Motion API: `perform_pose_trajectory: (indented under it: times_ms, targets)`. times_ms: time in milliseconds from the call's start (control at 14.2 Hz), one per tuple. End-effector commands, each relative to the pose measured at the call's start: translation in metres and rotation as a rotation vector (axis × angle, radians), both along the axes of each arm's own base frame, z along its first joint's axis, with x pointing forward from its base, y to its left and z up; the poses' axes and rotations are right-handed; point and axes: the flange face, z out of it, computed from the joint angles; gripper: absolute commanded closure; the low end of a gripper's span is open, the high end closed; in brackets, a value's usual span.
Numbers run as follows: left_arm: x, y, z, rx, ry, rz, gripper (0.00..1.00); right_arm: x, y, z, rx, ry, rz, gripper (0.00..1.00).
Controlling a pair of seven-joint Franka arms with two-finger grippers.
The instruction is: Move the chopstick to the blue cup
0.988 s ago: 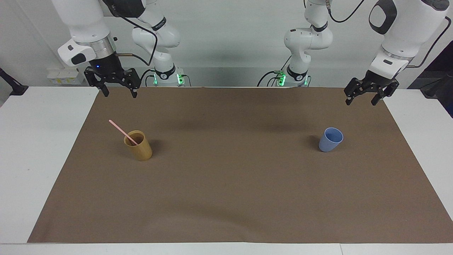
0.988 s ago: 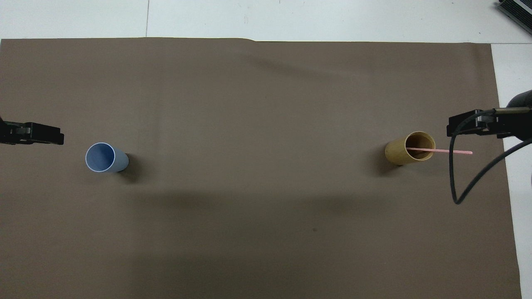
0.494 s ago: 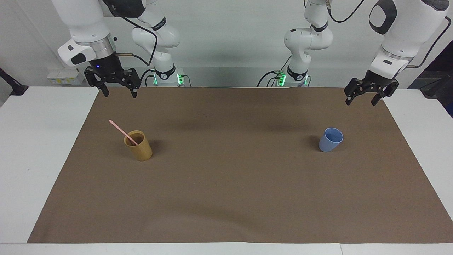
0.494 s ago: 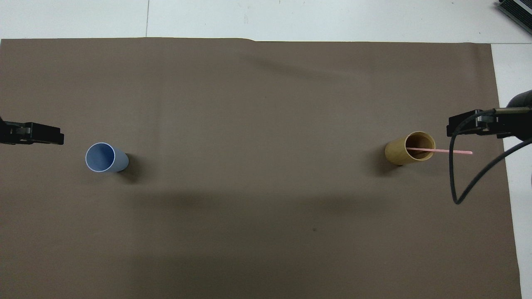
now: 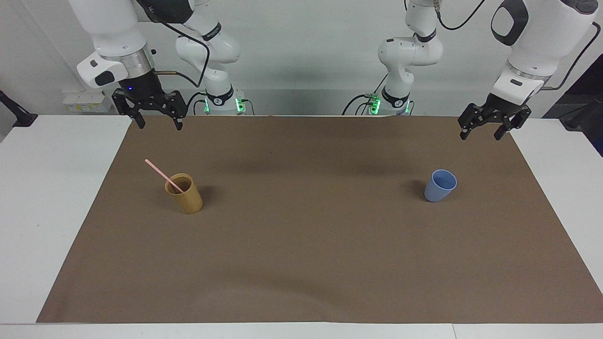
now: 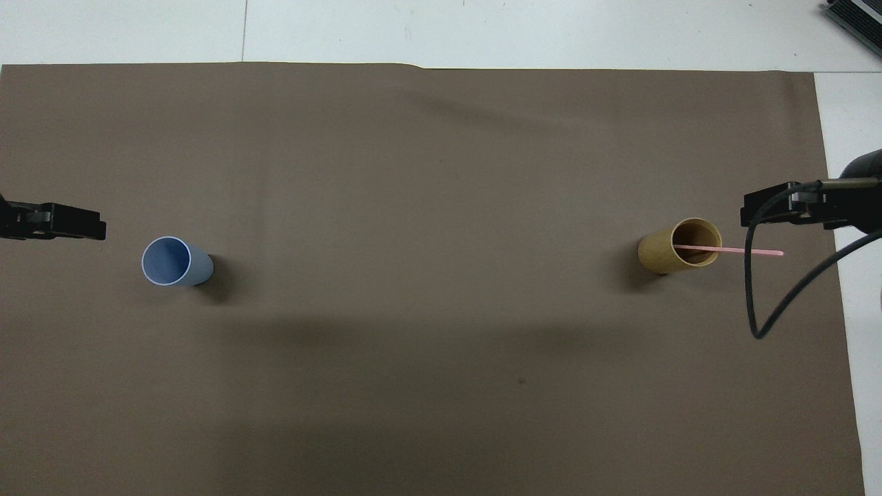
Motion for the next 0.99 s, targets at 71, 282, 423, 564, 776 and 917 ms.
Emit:
perform_pose_trajectory:
  times_ms: [71, 282, 423, 564, 776, 917]
  targets:
    - [0.001, 0.001, 0.004, 0.016, 0.010, 0.009, 0.00, -0.003, -0.004, 0.001, 0.000, -0.013, 0.038, 0.00]
    - [0.001, 0.001, 0.004, 0.016, 0.010, 0.009, 0.00, -0.003, -0.006, 0.001, 0.001, -0.013, 0.039, 0.00]
    - [0.001, 0.001, 0.004, 0.016, 0.010, 0.009, 0.00, -0.003, -0.007, 0.001, 0.001, -0.015, 0.037, 0.00]
    - [0.001, 0.001, 0.004, 0.016, 0.010, 0.009, 0.00, -0.003, -0.007, 0.000, 0.011, -0.012, 0.034, 0.00]
    - [0.001, 0.001, 0.004, 0.016, 0.010, 0.009, 0.00, 0.000, -0.021, 0.000, 0.020, -0.037, 0.025, 0.00]
    - [0.001, 0.001, 0.004, 0.016, 0.010, 0.009, 0.00, 0.001, -0.034, -0.001, 0.017, -0.039, 0.048, 0.00]
